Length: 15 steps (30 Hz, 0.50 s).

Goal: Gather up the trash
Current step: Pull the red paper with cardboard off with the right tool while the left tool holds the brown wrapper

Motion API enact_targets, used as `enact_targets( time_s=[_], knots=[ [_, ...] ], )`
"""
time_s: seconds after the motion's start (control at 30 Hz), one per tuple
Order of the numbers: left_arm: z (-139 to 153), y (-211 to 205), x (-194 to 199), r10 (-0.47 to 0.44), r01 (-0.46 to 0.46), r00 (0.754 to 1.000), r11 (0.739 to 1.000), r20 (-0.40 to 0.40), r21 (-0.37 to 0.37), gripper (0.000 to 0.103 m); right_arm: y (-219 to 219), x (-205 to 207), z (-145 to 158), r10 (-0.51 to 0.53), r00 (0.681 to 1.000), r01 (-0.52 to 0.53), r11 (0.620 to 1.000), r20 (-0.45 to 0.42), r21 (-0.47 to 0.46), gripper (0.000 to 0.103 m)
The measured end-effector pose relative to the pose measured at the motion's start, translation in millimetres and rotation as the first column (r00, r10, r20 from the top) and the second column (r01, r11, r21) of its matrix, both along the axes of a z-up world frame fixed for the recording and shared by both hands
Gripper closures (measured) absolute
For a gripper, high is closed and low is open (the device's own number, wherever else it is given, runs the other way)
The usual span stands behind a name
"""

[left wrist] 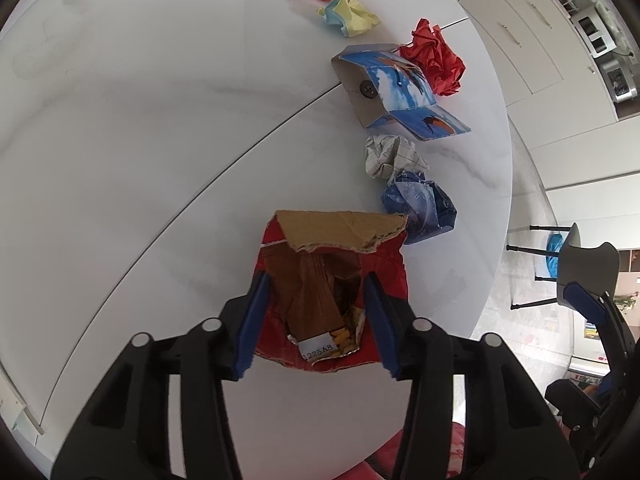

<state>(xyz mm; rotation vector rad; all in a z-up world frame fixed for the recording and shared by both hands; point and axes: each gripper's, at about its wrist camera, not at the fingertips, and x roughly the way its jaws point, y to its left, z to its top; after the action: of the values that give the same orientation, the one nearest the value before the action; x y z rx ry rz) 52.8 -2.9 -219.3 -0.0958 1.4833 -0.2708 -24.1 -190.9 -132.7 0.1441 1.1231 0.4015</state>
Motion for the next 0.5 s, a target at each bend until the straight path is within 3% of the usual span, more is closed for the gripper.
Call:
enact_targets(
  time_s=[0.13,0.37,0.43,0.5],
  knots=[
    [7.1,1.4,-4.9,-0.002,0.003,1.0,1.0,0.02,-0.03,0.064,3.2,1.5,0.4,0.01,1.0,-0.01,1.0,0.0,-0.006,0.006],
    [2.3,-8.1,-10.7,-0.021,0.021,0.999,1.0,0.03,-0.005,0.064,10.0,6.1,1.0,0.027,1.0,-0.027,1.0,-0.004,-0.012,0.006],
    [-0.8,-10.9,-11.3,-0.018,0.018,1.0,1.0,0.016,-0.002,0.051,10.6,6.8,1.5,0.029,1.0,-0.029,1.0,-0.003,-0.012,0.006],
    [-4.7,-15.3,-9.1,-0.019,0.019,1.0,1.0,0.002,0.008,0.046,10.6,7.0,1.2,0.029,1.0,-0.029,1.0,-0.005,-0.013,0.006]
  ],
)
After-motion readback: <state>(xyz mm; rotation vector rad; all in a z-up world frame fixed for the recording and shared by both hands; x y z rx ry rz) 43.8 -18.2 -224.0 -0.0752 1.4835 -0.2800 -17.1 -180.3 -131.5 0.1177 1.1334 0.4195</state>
